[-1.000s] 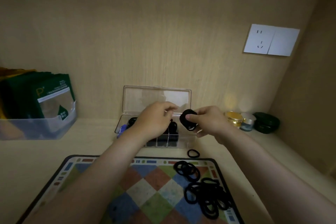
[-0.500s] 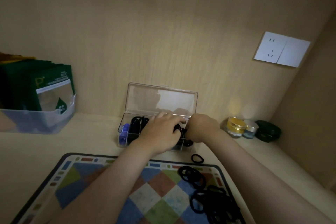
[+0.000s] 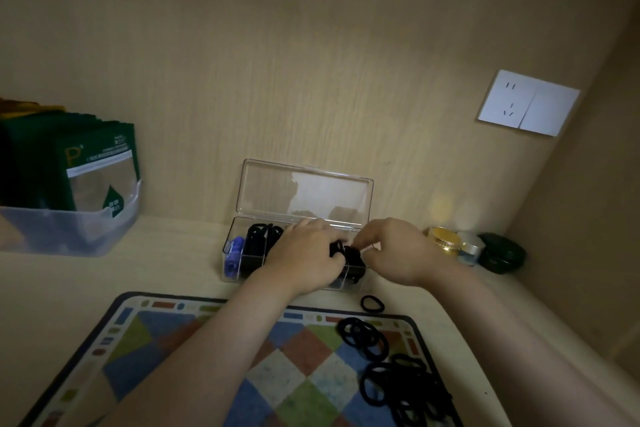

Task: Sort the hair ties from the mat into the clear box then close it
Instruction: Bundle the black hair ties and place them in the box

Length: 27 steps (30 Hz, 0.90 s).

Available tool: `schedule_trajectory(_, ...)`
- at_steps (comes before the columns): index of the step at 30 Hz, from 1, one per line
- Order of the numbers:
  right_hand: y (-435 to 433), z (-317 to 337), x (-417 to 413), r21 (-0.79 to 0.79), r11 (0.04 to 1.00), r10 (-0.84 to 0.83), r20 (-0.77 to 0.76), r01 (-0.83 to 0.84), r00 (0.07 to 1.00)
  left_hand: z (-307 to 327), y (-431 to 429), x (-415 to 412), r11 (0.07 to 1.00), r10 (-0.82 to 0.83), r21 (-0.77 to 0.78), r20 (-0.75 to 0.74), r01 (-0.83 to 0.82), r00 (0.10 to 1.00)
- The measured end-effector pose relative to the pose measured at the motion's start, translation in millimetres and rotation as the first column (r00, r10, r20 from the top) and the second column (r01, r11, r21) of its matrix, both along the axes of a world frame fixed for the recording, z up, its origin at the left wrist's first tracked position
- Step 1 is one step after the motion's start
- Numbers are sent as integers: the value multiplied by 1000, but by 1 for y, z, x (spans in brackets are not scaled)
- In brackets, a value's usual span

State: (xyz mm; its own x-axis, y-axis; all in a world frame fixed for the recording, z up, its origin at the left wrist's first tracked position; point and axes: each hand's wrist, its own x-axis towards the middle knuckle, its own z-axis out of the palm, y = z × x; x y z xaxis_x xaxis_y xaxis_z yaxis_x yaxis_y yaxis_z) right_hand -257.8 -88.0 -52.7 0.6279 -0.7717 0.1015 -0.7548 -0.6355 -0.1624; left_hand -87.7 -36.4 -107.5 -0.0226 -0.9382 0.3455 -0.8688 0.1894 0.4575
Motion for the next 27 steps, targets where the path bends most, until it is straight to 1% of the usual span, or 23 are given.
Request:
schedule_trajectory(2, 5, -11, -3, -148, 986, 52, -156, -76, 986, 2, 0, 1, 1000, 6, -27, -91, -9, 996)
schedule_trajectory(4, 7, -21, -3, -198, 970, 84, -263, -139, 961, 3, 2, 3, 1000, 2, -31, -101, -5, 995)
schedule_trajectory(5, 6, -25, -3, -207, 965, 96, -289, -160, 953, 2, 3, 3, 1000, -7, -29, -83, 5, 997)
schedule_trajectory(7, 4, -26, -3, -208, 961, 119, -282, -182, 952, 2, 5, 2, 999, -31, -31, -33, 30, 999)
schedule_trajectory(11, -1, -17, -9, -183, 972, 121, -129, -144, 984, 4, 7, 2, 999, -48, -24, 21, 48, 999)
schedule_trajectory(12, -1, -17, -10, -175, 975, 120, -114, -138, 986, 4, 7, 2, 999, -47, -26, 22, 48, 999)
schedule_trajectory(16, 2, -26, -7, -108, 976, 165, -199, -189, 966, 3, 6, 2, 998, -37, -42, 51, 39, 998)
schedule_trajectory(18, 4, -26, -10, -92, 979, 171, -121, -183, 978, 3, 6, 1, 999, -26, -43, 65, 29, 998)
schedule_trajectory(20, 5, -23, -17, -107, 981, 170, 51, -164, 984, 3, 6, 0, 998, -26, -63, 82, 31, 996)
schedule_trajectory(22, 8, -20, -26, -124, 983, 163, 233, -136, 959, 4, 7, -2, 993, -34, -110, 109, 47, 993)
schedule_trajectory(23, 11, -19, -29, -119, 985, 155, 287, -125, 945, 5, 8, -4, 988, -36, -148, 122, 54, 992)
schedule_trajectory(25, 19, -17, -37, -96, 989, 133, 303, -109, 944, 8, 11, -9, 973, -45, -218, 134, 74, 990)
schedule_trajectory(27, 25, -20, -44, -63, 993, 109, 257, -95, 960, 14, 17, -17, 964, -71, -246, 125, 100, 990)
